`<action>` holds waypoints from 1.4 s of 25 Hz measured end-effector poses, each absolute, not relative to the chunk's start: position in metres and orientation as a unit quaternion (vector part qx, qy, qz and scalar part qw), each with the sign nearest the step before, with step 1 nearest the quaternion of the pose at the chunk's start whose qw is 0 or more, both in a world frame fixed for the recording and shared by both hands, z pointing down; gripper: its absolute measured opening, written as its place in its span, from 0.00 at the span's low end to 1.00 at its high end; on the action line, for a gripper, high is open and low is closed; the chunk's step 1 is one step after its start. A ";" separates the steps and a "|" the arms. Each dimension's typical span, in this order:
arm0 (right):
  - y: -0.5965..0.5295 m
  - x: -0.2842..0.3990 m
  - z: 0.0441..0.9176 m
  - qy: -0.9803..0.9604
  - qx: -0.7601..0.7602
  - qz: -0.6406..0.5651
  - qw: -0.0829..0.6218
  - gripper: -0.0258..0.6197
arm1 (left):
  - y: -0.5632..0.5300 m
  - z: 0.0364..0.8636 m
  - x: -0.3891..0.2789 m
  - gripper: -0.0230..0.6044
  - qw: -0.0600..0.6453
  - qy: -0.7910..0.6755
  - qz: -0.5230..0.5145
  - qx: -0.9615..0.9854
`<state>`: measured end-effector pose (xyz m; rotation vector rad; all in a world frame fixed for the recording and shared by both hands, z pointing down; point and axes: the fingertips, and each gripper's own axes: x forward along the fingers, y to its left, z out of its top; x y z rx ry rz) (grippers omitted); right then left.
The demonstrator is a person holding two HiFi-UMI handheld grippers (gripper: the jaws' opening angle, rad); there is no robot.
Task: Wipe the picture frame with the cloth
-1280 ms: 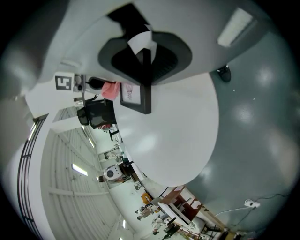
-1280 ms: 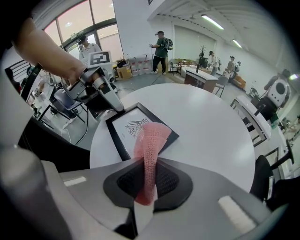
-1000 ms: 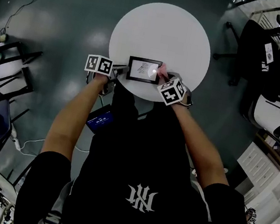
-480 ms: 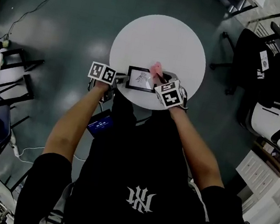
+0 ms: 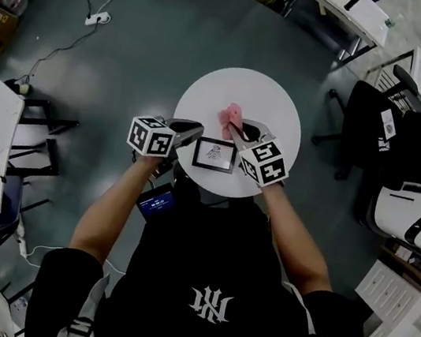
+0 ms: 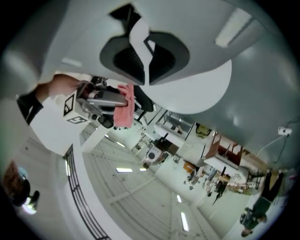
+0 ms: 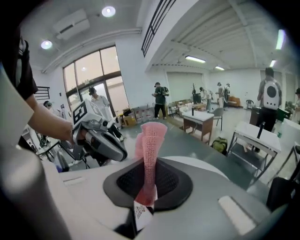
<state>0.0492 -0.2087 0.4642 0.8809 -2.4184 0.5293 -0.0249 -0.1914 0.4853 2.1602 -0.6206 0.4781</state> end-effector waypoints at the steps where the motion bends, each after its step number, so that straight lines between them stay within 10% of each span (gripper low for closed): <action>1: -0.213 0.049 0.442 -0.899 0.324 0.182 0.231 0.08 | -0.196 0.463 -0.021 0.08 0.388 -0.250 0.177 0.869; 16: -0.171 0.122 0.174 -0.971 0.233 0.037 -0.033 0.08 | -0.154 0.185 0.035 0.04 0.026 -0.342 0.037 0.938; 35: -0.029 0.232 0.169 -0.965 0.252 0.040 -0.062 0.08 | -0.043 0.183 0.090 0.04 0.038 -0.351 0.001 0.936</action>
